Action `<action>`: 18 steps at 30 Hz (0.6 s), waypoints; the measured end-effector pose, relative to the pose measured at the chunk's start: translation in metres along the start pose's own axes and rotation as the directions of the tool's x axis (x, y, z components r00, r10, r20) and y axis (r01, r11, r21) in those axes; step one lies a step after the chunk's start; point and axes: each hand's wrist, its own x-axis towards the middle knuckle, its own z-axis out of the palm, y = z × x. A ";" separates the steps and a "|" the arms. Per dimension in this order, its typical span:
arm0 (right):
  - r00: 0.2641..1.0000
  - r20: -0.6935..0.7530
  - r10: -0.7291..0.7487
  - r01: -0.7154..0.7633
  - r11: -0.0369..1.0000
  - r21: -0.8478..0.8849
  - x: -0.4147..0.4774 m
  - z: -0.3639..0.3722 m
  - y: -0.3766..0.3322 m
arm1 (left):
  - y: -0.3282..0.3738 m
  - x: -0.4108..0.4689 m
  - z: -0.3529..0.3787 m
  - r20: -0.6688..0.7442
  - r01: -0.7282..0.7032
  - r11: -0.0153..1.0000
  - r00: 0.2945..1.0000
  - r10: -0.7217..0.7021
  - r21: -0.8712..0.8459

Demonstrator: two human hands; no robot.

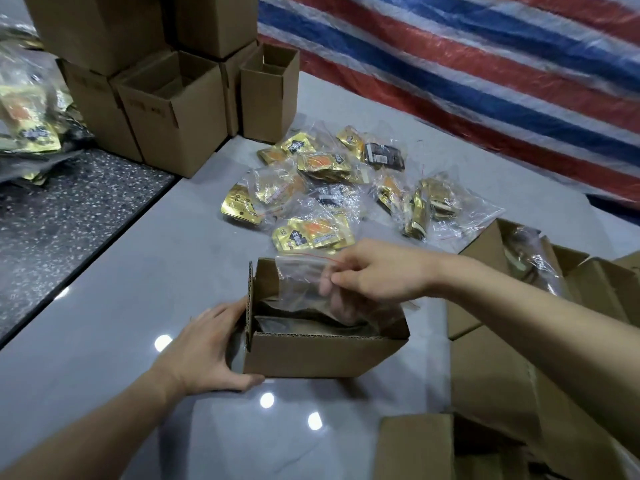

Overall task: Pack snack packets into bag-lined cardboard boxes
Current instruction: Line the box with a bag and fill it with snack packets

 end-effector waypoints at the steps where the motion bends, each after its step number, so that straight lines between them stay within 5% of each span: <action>1: 0.998 -0.054 -0.021 0.016 0.995 -0.095 0.003 0.002 0.000 | 0.000 0.000 0.000 0.000 -0.004 1.000 1.000 0.004 0.006; 5: 0.931 -0.298 -0.212 0.005 0.823 -0.568 0.011 0.016 0.003 | -0.001 0.001 0.000 0.021 0.009 1.000 1.000 -0.010 0.020; 9: 0.736 -0.421 -0.531 -0.143 0.485 -0.862 0.002 0.042 0.006 | -0.002 -0.001 0.000 0.017 0.007 1.000 1.000 -0.007 0.027; 12: 0.706 -0.478 -0.522 -0.188 0.513 -0.838 -0.005 0.051 0.002 | -0.001 -0.002 0.001 0.000 0.008 0.999 1.000 -0.008 0.036; 18: 0.922 -0.281 -0.265 0.014 0.751 -0.660 0.008 0.048 0.006 | -0.003 0.000 0.001 -0.001 0.006 1.000 1.000 -0.006 0.022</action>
